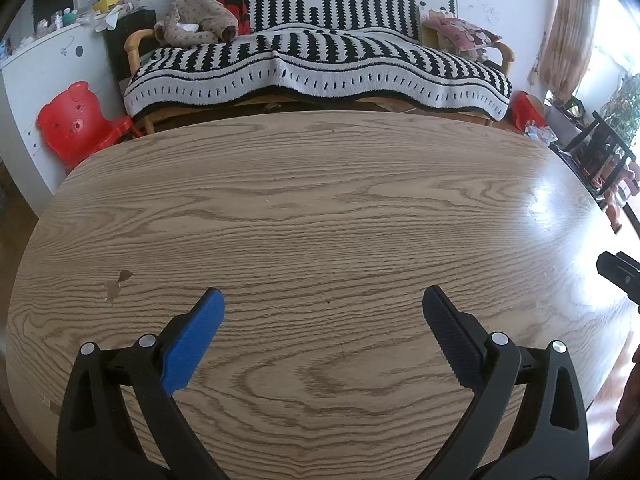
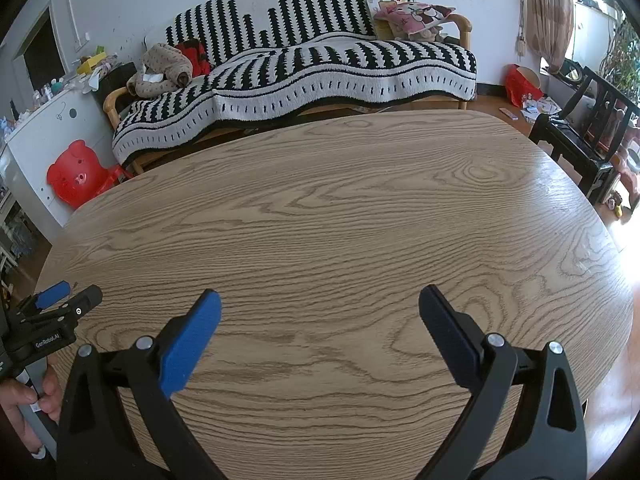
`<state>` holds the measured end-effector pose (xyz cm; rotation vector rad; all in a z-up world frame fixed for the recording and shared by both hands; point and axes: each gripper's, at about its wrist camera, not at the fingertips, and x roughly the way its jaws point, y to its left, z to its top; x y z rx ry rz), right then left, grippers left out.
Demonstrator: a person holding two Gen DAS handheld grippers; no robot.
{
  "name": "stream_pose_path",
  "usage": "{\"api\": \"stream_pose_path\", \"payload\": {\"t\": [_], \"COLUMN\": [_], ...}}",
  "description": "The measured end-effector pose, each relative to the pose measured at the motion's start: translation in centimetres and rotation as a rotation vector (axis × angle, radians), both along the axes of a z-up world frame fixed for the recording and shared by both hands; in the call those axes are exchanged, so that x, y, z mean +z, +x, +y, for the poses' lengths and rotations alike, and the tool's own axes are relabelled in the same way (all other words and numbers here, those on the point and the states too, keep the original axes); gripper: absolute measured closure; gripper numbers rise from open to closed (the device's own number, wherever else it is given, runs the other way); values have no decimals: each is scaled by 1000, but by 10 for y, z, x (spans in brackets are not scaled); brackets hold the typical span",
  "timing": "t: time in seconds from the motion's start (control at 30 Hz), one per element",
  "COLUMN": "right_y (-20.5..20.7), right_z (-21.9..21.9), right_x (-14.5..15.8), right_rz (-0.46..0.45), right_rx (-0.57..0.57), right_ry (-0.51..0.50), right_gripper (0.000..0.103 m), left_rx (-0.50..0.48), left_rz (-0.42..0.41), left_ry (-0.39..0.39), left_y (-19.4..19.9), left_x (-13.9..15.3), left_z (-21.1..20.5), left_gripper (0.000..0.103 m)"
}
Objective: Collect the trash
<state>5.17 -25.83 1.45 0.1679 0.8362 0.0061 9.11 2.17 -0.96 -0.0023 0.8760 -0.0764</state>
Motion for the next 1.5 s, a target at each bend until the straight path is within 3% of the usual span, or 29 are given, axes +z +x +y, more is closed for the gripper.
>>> {"api": "stream_pose_path", "payload": {"t": [1.5], "right_y": [0], "right_z": [-3], "right_x": [2], "right_rz": [1], "right_rx": [-1], "right_ry": [0], "right_gripper": [7], "left_rx": [8], "left_rz": [3], "left_ry": [2], "left_y": [-2], "left_x": [-2], "left_z": [1], "left_gripper": [7]}}
